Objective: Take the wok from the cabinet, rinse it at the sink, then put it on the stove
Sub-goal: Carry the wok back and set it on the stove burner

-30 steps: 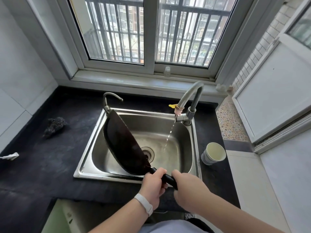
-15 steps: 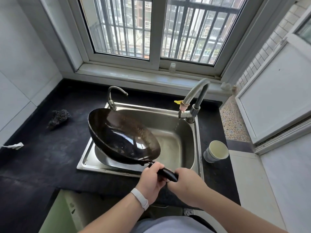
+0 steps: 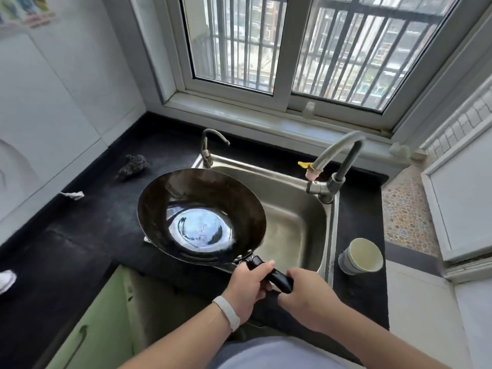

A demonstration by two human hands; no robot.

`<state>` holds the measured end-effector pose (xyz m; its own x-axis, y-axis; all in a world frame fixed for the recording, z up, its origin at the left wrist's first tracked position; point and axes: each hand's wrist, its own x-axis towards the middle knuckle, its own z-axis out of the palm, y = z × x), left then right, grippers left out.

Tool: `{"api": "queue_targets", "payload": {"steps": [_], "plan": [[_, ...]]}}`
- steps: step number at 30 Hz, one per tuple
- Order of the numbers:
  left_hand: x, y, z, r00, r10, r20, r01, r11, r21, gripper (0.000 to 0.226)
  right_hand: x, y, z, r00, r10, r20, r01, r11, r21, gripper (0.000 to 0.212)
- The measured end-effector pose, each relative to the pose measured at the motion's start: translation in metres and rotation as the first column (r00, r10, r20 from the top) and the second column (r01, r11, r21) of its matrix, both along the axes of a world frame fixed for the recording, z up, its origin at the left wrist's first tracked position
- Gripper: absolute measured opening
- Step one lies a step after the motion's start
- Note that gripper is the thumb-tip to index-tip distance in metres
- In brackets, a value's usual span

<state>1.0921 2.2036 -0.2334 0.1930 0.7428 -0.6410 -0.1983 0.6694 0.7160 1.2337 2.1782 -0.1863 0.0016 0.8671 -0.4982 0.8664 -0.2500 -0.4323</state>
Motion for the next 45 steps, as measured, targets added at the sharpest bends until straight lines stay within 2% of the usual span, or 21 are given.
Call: {"api": "queue_targets", "payload": {"steps": [4,9,15,22,28,35,38,45], "plan": [[0.017,-0.006,0.008,0.993,0.077,-0.089,-0.073,0.996,0.041,0.020,0.020,0.002,0.002,0.997,0.069,-0.030,-0.067,0.996,0.064,0.016],[0.047,-0.021,0.022,0.971,0.160,-0.178,-0.150,0.986,0.072,0.024,0.050,0.001,0.009,0.982,0.146,-0.121,-0.140,0.989,0.055,0.017],[0.081,-0.041,0.040,0.936,0.287,-0.203,-0.270,0.957,0.108,0.025,0.088,0.000,0.020,0.945,0.302,-0.123,-0.287,0.949,0.129,0.015],[0.102,-0.075,0.061,0.853,0.472,-0.222,-0.447,0.881,0.155,0.021,0.104,-0.009,0.034,0.870,0.481,-0.106,-0.458,0.870,0.184,0.010],[0.087,-0.106,0.077,0.743,0.617,-0.261,-0.578,0.787,0.214,0.021,0.083,-0.021,0.054,0.784,0.606,-0.134,-0.576,0.790,0.208,0.011],[0.065,-0.159,0.085,0.627,0.753,-0.200,-0.709,0.658,0.253,0.023,0.048,-0.051,0.061,0.684,0.725,-0.080,-0.694,0.680,0.236,0.016],[0.052,-0.191,0.084,0.559,0.809,-0.180,-0.765,0.587,0.265,0.032,0.027,-0.074,0.063,0.621,0.779,-0.091,-0.748,0.623,0.230,0.012],[0.017,-0.298,0.081,0.397,0.904,-0.157,-0.854,0.427,0.298,0.029,-0.028,-0.162,0.070,0.471,0.880,-0.058,-0.852,0.470,0.231,0.008]]}}
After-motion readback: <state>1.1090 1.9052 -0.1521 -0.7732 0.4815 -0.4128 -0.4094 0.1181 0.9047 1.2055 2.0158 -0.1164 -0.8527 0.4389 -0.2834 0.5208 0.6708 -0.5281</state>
